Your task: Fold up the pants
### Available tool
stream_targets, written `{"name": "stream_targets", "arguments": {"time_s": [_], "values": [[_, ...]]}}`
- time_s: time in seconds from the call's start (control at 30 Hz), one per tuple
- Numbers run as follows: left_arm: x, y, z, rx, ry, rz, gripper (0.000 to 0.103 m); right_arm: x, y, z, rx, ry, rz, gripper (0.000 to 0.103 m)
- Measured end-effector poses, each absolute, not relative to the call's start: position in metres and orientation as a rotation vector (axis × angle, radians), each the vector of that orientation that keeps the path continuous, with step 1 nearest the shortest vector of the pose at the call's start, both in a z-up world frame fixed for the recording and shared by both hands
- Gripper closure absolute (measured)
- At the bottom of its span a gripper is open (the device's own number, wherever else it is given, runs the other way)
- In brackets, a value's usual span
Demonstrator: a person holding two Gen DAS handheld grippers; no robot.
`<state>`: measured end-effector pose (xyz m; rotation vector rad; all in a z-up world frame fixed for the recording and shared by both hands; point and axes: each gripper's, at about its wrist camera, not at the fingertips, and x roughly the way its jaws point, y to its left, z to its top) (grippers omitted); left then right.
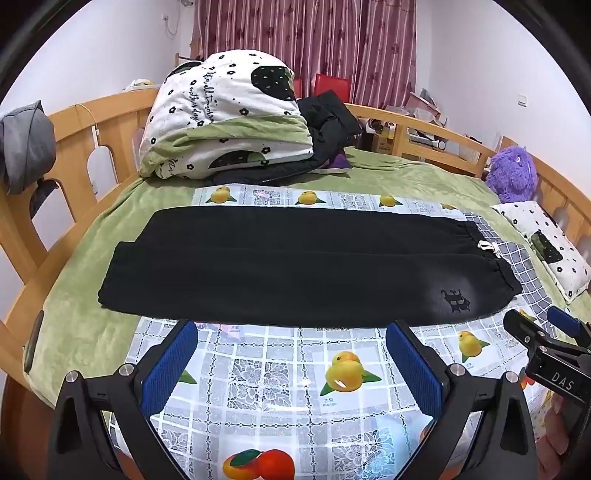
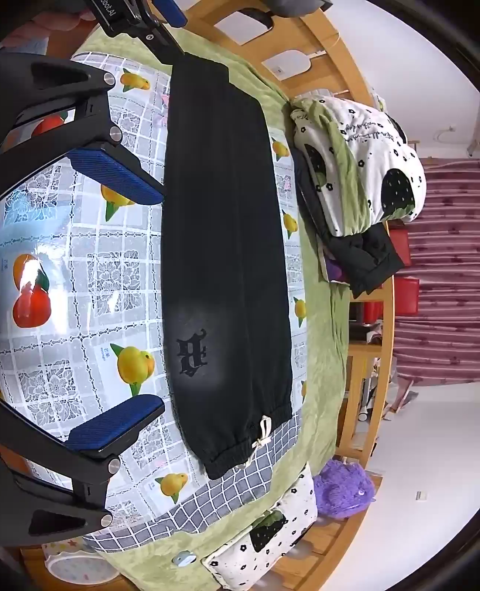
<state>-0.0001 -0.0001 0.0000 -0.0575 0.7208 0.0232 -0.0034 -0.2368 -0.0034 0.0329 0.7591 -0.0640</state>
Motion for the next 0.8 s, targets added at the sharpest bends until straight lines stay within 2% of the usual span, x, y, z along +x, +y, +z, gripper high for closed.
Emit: {"name": "stream_targets", "arguments": {"time_s": [0.8], "values": [[-0.0022, 0.0022, 0.0012, -0.067, 0.722, 0.021, 0.0, -0.0044, -0.2339, -0.0015, 0.03, 0.752, -0.06, 0.002]]}}
